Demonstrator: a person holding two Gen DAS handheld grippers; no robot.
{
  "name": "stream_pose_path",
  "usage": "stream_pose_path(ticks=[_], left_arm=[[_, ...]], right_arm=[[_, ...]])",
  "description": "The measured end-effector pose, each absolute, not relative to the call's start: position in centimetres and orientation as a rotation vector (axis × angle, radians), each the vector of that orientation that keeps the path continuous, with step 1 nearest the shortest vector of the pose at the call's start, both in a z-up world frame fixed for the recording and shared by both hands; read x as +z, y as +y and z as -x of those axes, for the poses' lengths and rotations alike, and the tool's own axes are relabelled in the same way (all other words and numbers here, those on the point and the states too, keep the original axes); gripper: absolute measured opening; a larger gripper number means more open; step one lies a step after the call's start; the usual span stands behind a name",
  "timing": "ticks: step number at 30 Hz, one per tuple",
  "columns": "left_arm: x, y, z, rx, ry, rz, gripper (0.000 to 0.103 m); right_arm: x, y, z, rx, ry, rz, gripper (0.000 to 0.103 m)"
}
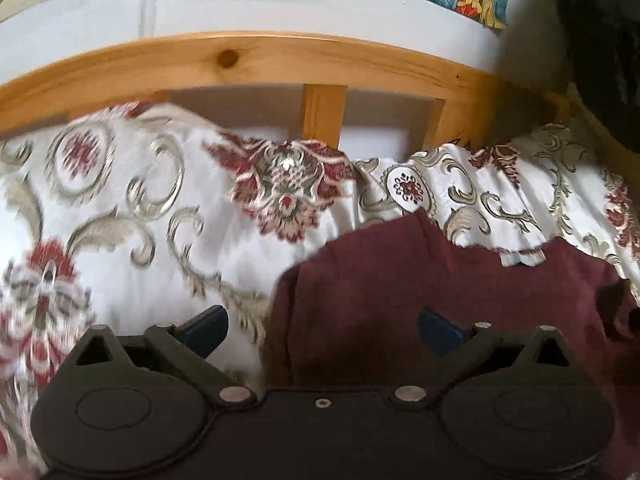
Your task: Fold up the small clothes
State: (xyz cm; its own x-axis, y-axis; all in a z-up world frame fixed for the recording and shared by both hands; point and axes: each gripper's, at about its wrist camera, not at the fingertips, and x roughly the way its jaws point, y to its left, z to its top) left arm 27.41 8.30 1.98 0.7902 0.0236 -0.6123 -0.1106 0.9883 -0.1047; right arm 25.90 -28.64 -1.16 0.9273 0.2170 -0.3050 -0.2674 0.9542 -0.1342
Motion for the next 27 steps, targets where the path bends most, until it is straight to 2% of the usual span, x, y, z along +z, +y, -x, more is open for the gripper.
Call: stream_pose_path(ticks=[5, 8, 11, 13, 17, 18, 19, 21, 27], left_arm=[[0.0, 7.4, -25.1, 0.103, 0.682, 0.072, 0.101], [-1.2, 7.2, -24.5, 0.129, 0.712, 0.037, 0.102], [-2.4, 7.6, -23.9, 0.132, 0.73, 0.07, 0.102], [-2.9, 8.3, -23.5, 0.14, 0.732, 0.132, 0.102], [-3.1, 8.9, -23.3, 0.142, 0.734, 0.189, 0.102], [-3.1, 8.8, -23.2, 0.141, 0.734, 0.187, 0.102], [-3.1, 8.8, -23.2, 0.141, 0.734, 0.183, 0.102], [-3.1, 8.6, -23.1, 0.142, 0.732, 0.18, 0.102], [-2.2, 8.7, -23.1, 0.117, 0.722, 0.15, 0.102]], right_arm=[[-2.1, -27.5, -25.6, 0.196, 0.267, 0.281, 0.1], [-2.4, -26.6, -24.9, 0.207, 0.222, 0.357, 0.09], [-2.9, -25.9, -24.7, 0.235, 0.231, 0.384, 0.072], [-3.2, -25.6, -25.0, 0.248, 0.272, 0.384, 0.054], [-3.7, -26.3, -26.1, 0.248, 0.365, 0.309, 0.046], [-3.8, -26.7, -26.4, 0.244, 0.382, 0.28, 0.038], [-3.8, -27.0, -26.6, 0.241, 0.395, 0.253, 0.024], [-3.7, -27.7, -26.9, 0.232, 0.408, 0.205, 0.009], [-1.6, -29.2, -26.3, 0.196, 0.346, 0.129, 0.008]])
